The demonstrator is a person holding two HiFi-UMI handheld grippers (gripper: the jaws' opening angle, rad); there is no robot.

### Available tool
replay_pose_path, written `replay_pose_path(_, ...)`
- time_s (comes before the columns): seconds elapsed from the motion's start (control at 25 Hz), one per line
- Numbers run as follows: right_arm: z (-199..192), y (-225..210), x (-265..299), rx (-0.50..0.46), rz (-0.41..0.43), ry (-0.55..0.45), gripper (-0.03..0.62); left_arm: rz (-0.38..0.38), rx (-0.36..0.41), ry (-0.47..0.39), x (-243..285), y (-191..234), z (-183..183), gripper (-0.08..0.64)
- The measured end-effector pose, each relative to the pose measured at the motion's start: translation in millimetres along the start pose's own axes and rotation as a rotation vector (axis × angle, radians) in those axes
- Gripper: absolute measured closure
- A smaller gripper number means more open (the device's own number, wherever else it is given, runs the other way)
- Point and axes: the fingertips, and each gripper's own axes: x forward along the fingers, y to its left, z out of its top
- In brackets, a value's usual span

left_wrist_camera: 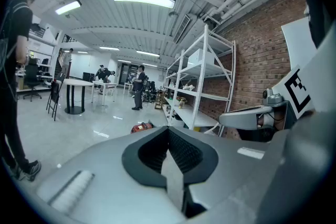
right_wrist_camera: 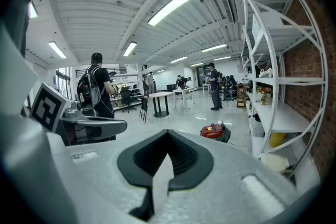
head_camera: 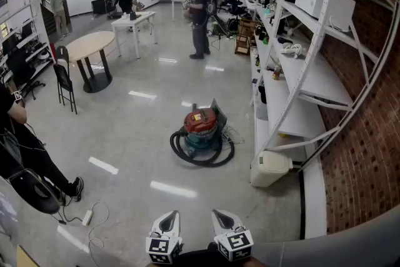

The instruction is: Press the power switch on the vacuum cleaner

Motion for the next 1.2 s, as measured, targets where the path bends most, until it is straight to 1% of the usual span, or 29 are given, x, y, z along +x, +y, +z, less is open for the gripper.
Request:
replay_pose_path(0.28,3.1,-0.4,-5.7,-0.002,0.009,-0.005,0.601,0.005,0.005,-0.004,-2.1,-5.9,0.7,0.545)
replay_pose_path(0.56,3.5,-7.6,-9.6,0.034,0.012,-0.02,0.6,0.009,0.007,-0.005,-2.1,-11.3,-0.3,0.544)
replay_pose_path(0.8,-0.3,-11.5,-15.6,0.041,0.026,-0.027,0.6,0.017,0.01,-0.005,-0.7,-18.0,-3.6,0.543)
replay_pose_path(1.08,-1.8,-30.3,-23.4,0.045,0.032,-0.045,0.6,0.045,0.017,-0.009,7.2,-30.0,-1.7,0.544)
replay_pose_path(1.2,-0.3,-44.4,-28.2,0.05,0.03,-0.06,0.6,0.071,0.014,-0.023,11.4,-35.0,3.0,0.543)
